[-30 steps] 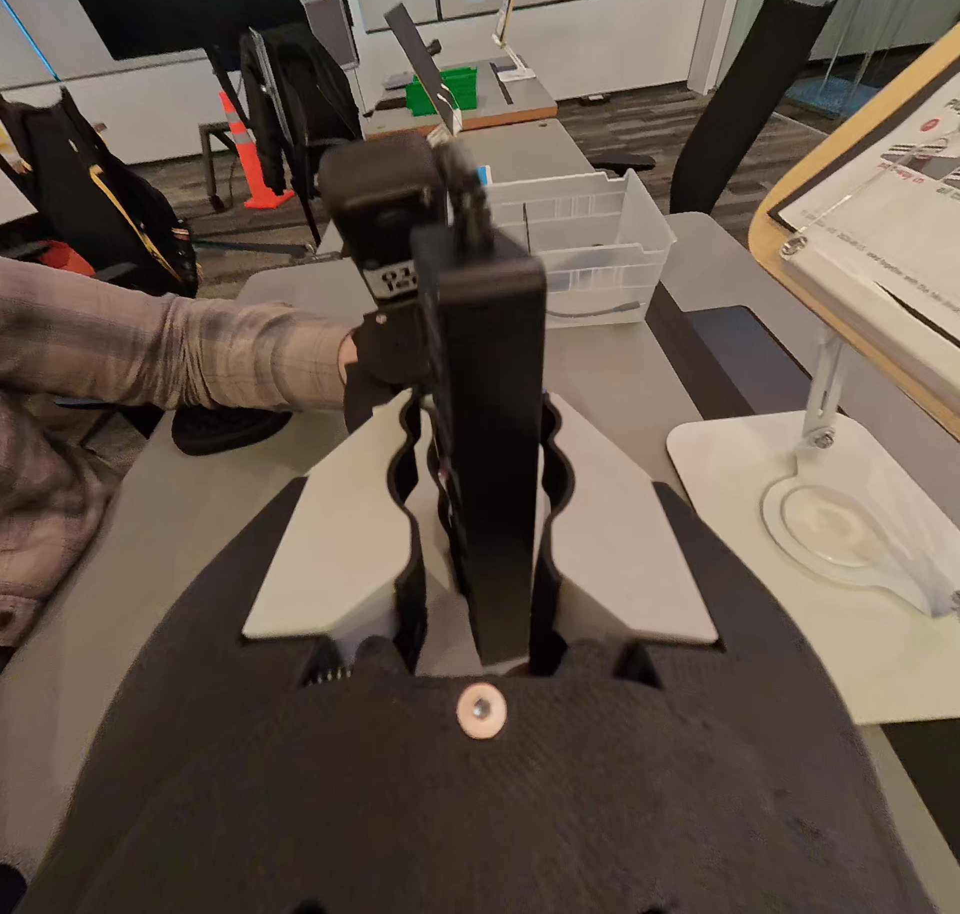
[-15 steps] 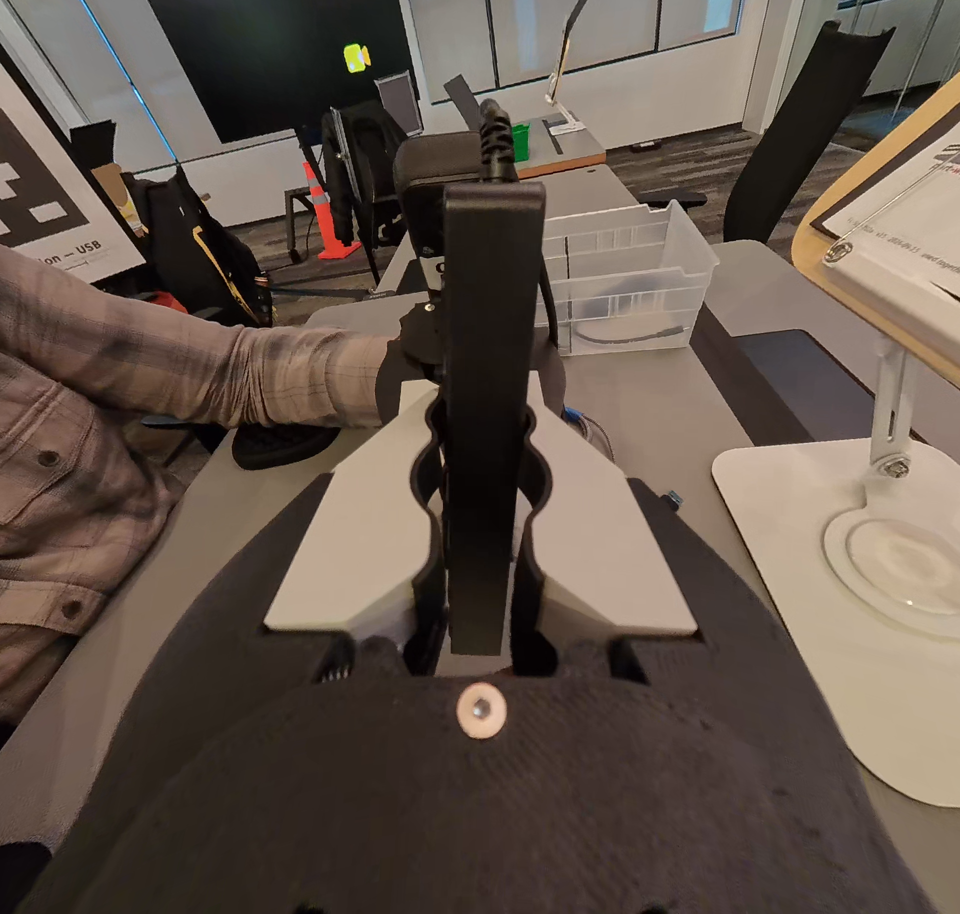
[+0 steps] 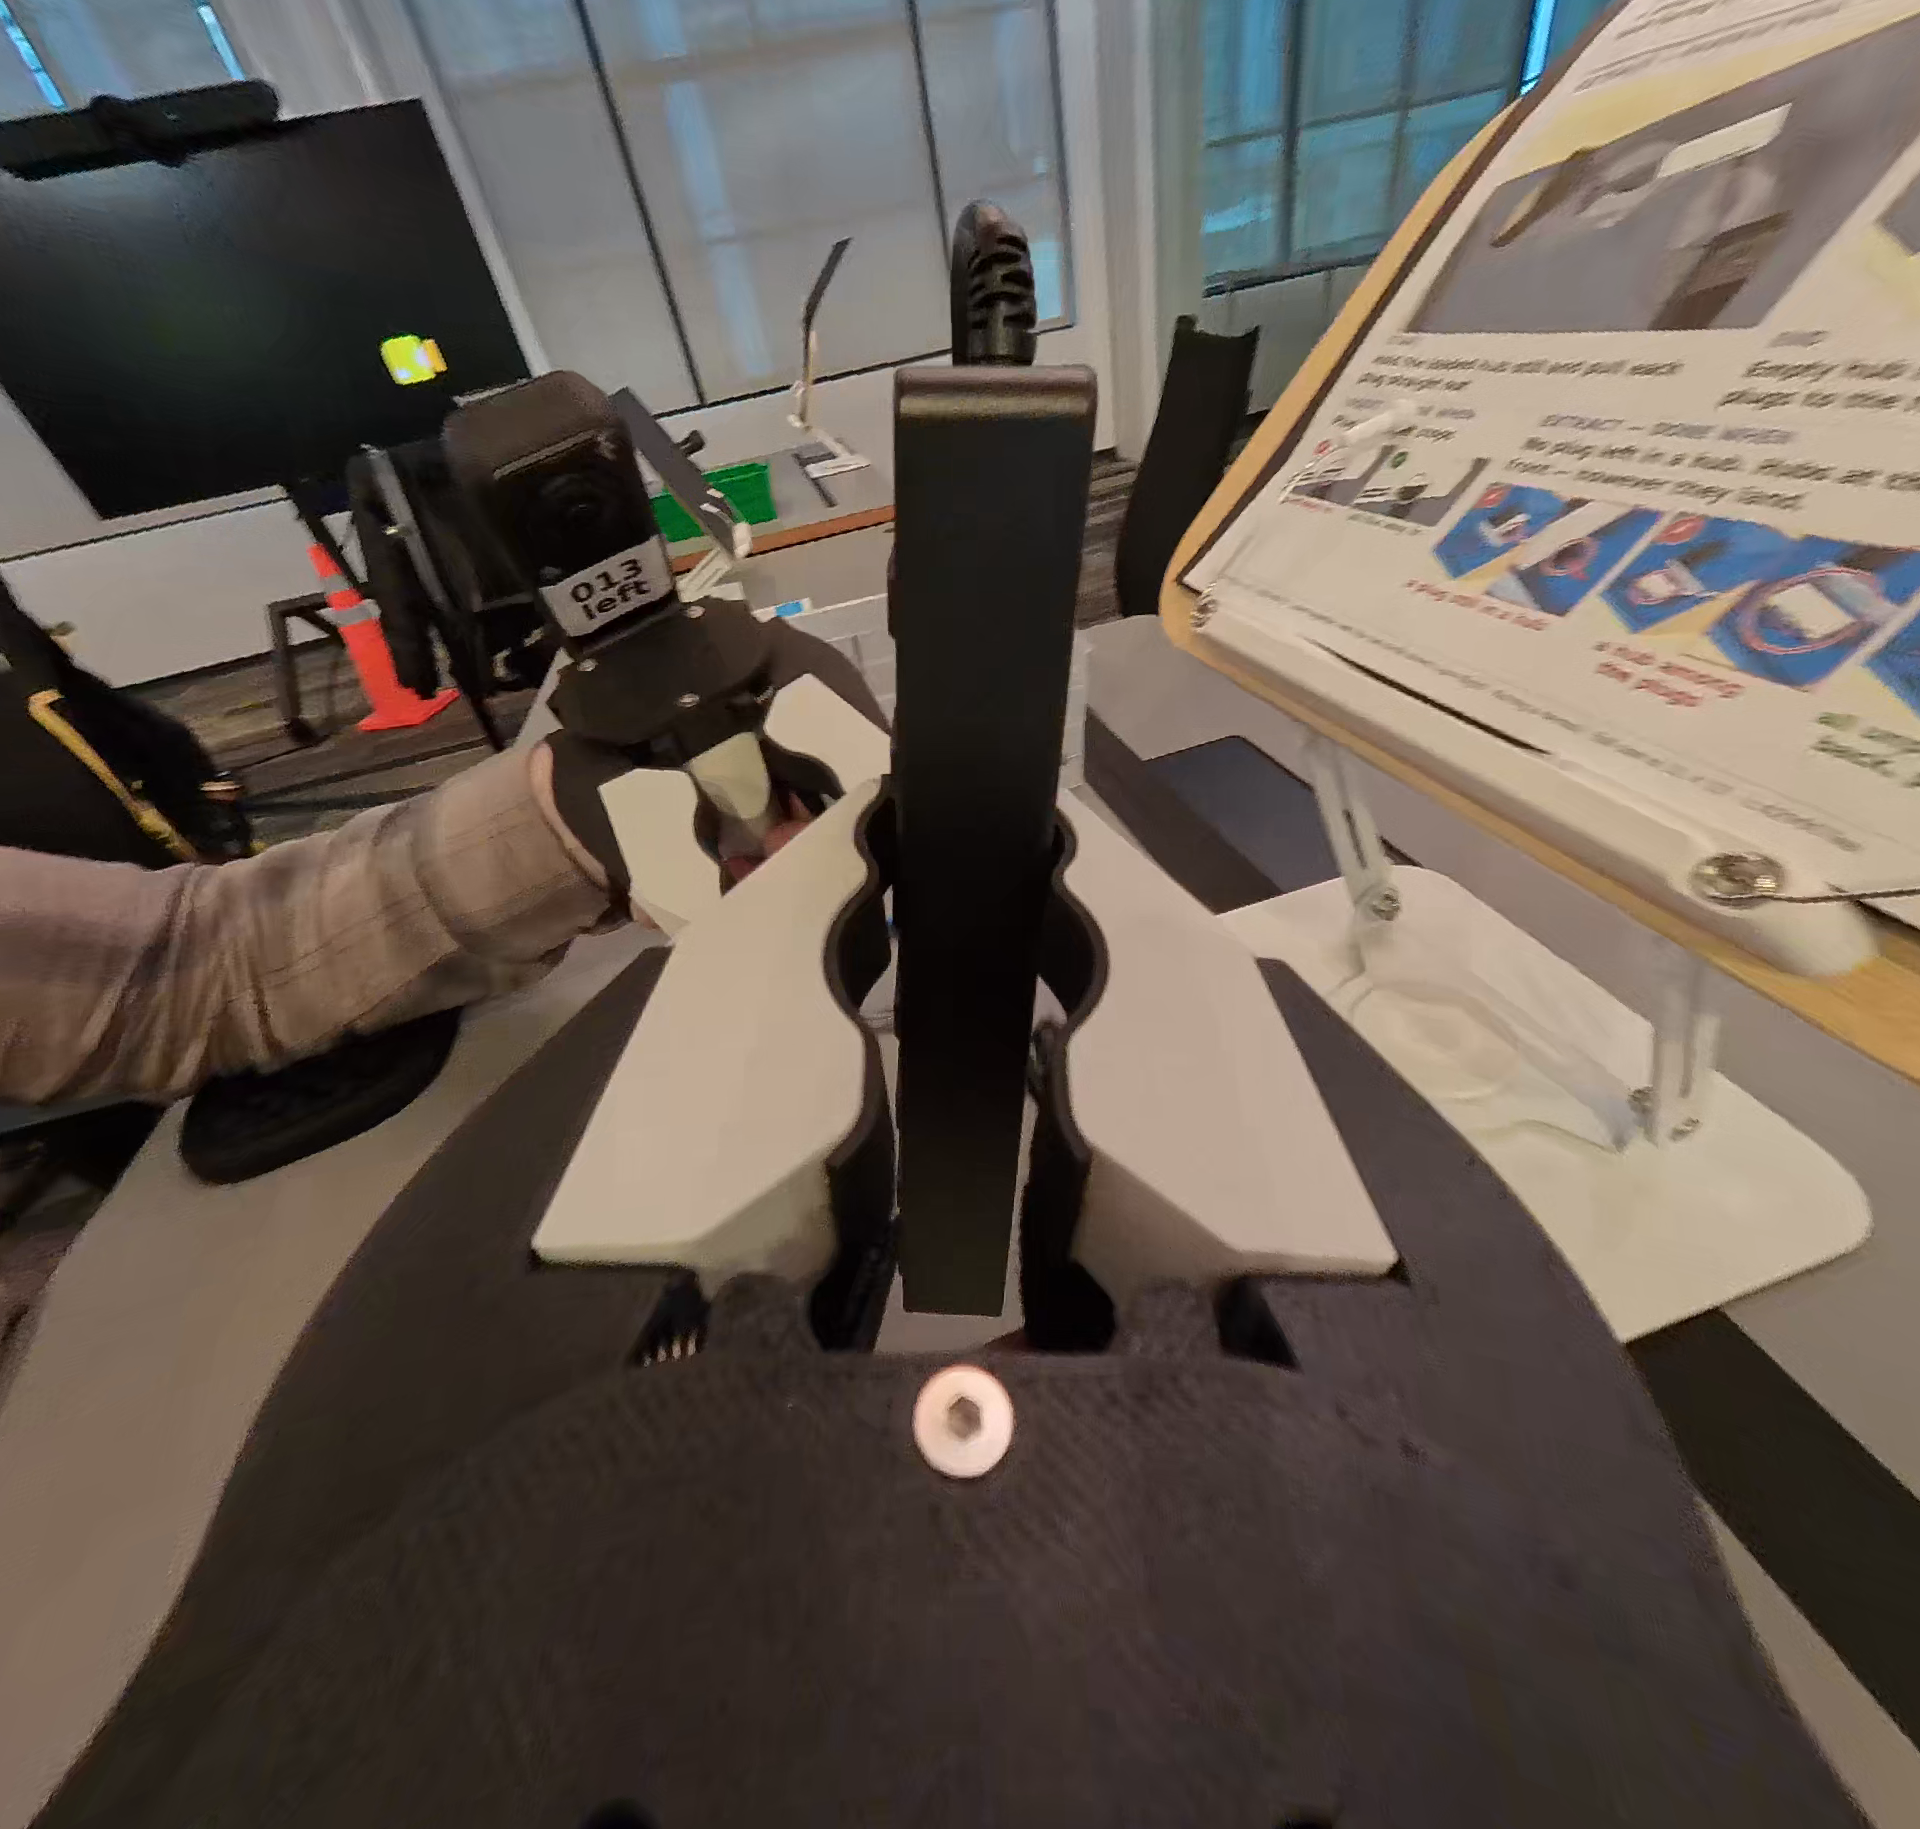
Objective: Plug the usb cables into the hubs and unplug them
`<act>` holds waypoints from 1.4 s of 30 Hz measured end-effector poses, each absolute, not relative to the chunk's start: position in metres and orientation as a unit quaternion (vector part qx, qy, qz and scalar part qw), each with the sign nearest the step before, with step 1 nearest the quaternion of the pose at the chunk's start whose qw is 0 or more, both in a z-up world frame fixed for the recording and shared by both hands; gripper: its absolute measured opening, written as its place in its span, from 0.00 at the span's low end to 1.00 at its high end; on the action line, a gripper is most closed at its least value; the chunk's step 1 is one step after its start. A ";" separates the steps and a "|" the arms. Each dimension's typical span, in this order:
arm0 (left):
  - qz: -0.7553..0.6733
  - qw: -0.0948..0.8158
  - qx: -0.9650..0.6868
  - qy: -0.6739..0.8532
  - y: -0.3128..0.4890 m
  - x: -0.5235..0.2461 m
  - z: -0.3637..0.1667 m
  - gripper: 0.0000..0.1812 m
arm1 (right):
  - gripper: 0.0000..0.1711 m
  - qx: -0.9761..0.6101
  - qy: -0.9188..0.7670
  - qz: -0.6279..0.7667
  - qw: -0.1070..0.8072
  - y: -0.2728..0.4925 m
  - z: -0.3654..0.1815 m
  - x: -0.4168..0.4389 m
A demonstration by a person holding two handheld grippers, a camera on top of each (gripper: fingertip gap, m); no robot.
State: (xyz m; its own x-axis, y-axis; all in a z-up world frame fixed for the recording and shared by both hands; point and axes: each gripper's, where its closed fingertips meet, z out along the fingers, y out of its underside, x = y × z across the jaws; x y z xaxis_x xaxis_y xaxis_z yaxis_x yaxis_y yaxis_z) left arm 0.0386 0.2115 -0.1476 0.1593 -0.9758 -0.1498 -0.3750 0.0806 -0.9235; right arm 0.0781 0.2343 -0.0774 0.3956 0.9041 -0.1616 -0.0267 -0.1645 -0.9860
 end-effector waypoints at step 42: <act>-0.202 0.487 -0.616 0.586 0.242 0.012 -0.166 0.29 | 0.12 -0.651 -0.346 -0.091 0.669 0.276 -0.067 0.131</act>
